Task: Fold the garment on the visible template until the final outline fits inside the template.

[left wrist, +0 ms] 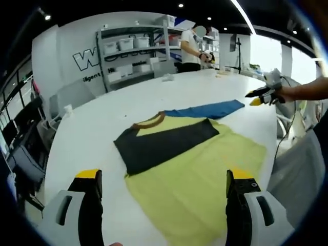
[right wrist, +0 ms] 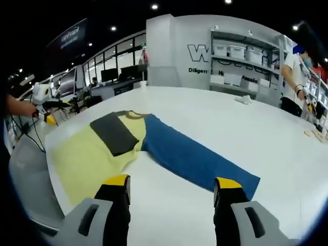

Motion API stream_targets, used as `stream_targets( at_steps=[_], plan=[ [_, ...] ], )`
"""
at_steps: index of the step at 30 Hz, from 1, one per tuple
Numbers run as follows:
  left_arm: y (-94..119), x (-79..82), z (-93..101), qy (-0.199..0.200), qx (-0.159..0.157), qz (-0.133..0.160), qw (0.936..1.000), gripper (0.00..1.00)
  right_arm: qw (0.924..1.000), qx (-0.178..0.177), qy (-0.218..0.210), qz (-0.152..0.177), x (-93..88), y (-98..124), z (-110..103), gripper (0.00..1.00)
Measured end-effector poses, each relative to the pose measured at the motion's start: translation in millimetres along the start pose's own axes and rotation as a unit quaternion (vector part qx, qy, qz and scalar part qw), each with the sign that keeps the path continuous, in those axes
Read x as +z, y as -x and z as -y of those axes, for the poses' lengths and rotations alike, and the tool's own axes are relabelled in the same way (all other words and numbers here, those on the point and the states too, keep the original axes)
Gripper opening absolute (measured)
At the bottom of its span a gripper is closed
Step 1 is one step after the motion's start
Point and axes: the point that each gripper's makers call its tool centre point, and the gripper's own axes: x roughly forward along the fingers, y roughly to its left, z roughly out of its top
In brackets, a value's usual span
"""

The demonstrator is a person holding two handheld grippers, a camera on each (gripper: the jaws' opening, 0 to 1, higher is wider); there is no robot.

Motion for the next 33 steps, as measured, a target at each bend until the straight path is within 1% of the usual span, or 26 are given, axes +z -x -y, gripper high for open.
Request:
stream_targets(
  at_steps=[4,8,10,13,15,16,18,19,22,24,27,30,33],
  plan=[
    [8.3,0.1,1.3,0.004,0.001,0.005,1.0,0.99,0.9998,-0.016,-0.008,-0.003,-0.1,-1.1,13.2,0.64],
    [16.1,-1.1,3.9,0.019,-0.006,0.008,0.9998,0.98,0.9995,-0.027,-0.008,-0.012,-3.9,-2.8,25.1,0.66],
    [18.9,-2.5,4.5,0.019,-0.005,0.007,0.9998,0.97,0.9993,-0.034,-0.005,-0.014,-4.6,-2.4,29.1,0.66],
    [23.7,-2.2,5.9,0.021,-0.007,0.011,0.9997,0.97,0.9985,-0.049,-0.022,-0.013,-7.9,-2.8,39.6,0.67],
    [26.3,-2.4,7.3,0.022,-0.008,0.014,0.9996,0.96,0.9974,-0.06,-0.033,-0.022,-14.2,-3.6,48.1,0.66],
    [27.4,-3.0,8.2,0.021,-0.009,0.014,0.9996,0.95,0.9972,-0.062,-0.034,-0.023,-15.9,-4.2,51.1,0.66],
    [30.7,-3.8,9.1,0.015,-0.006,0.017,0.9997,0.94,0.9961,-0.065,-0.056,-0.022,-18.2,-3.8,54.9,0.65],
    [31.2,-4.8,9.1,0.015,-0.005,0.016,0.9998,0.94,0.9958,-0.067,-0.06,-0.019,-18.4,-3.8,58.6,0.65],
    [34.8,-8.8,8.3,0.022,-0.004,0.012,0.9997,0.94,0.9943,-0.074,-0.075,-0.019,-20.2,-4.4,66.4,0.65],
    [37.1,-10.7,7.6,0.019,-0.003,0.011,0.9998,0.94,0.9929,-0.079,-0.087,-0.017,-21.2,-5.9,73.7,0.65],
    [40.2,-12.0,7.0,0.016,-0.001,0.008,0.9998,0.94,0.9921,-0.081,-0.094,-0.017,-23.6,-8.9,80.5,0.67],
    [43.8,-10.8,6.8,0.01,0.002,0.01,0.9999,0.94,0.9905,-0.088,-0.104,-0.02,-27.1,-10.5,86.2,0.66],
    [46.3,-10.1,7.4,0.008,0.004,0.013,0.9999,0.93,0.9893,-0.095,-0.106,-0.03,-33.5,-14.3,93.2,0.64]
  ],
)
